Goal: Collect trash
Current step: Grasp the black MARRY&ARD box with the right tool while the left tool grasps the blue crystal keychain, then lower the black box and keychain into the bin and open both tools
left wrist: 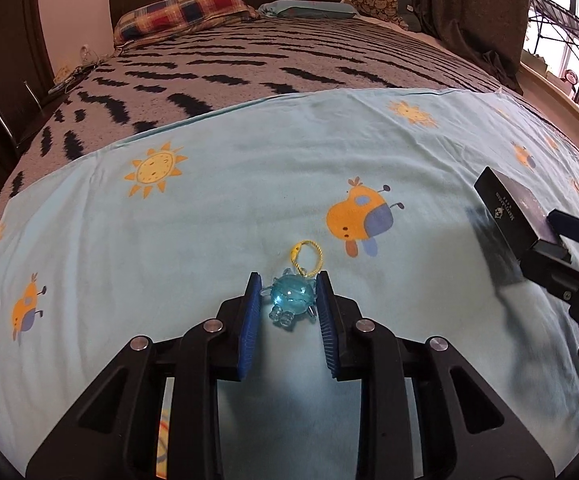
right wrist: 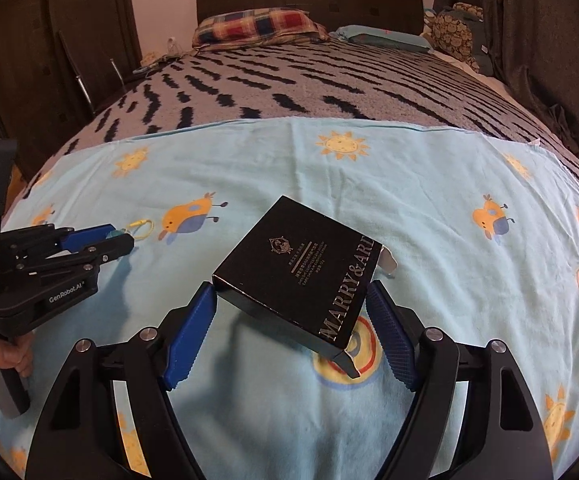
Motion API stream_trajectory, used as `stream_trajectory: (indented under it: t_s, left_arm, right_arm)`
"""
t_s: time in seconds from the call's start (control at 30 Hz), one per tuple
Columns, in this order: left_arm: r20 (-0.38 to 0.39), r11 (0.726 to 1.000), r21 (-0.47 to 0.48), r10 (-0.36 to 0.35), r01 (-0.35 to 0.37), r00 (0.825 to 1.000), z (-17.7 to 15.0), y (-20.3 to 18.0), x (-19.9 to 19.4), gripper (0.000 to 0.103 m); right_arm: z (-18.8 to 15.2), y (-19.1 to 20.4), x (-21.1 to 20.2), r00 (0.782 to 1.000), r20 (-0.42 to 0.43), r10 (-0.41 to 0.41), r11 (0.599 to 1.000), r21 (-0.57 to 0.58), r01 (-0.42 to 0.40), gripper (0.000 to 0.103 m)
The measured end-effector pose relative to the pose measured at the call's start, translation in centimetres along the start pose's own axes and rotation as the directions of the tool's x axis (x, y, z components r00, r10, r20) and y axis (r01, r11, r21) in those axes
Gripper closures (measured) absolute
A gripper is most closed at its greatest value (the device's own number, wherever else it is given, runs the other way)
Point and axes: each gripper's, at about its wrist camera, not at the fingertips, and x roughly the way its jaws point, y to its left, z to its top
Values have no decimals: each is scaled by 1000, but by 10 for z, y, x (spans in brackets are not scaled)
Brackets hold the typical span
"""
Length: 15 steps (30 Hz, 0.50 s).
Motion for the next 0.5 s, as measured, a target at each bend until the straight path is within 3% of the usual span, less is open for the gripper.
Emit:
stream_trajectory:
  t_s: [0.03,0.07,0.1,0.33,0.4,0.43,0.47,0.5]
  left_arm:
    - [2,1000,1,2,-2,1000,-2,0,-4,77]
    - [5,1000,1,3,-3,1000,-5,0,-10,77]
    - [10,1000,1,2,-2,1000,-7,0,-16,77]
    - [53,999,32,-4,3,999,-22,-10,-62,77]
    - [56,999,30,-12,10,998,-24,-11,-69,77]
    - [57,999,30,-15,13,998,-25,-11,-72,77]
    - [56,999,33,-18,16,998,-25,-12,-72,77]
    - [55,999,39,-21,19,998,-26,-12,-72,77]
  right_arm:
    - [-1,2,-5,1000,7,3,1000,-1,-3,26]
    - [-2,3,-10,1000,5,9,1000,-1,-9,69]
    - [-3,3,-15,1000,5,12,1000,14,-12,92]
    - [-17,9,-29,1000,4,-19,1000,-6,19,91]
    - [-16,7,-30,1000,15,-9,1000,20,9,77]
    - [-15,6,-30,1000,26,-9,1000,28,9,65]
    - [-14,5,-32,998,52,-18,999,36,16,31]
    - [-12,5,-33,997,71,-23,999,36,21,16]
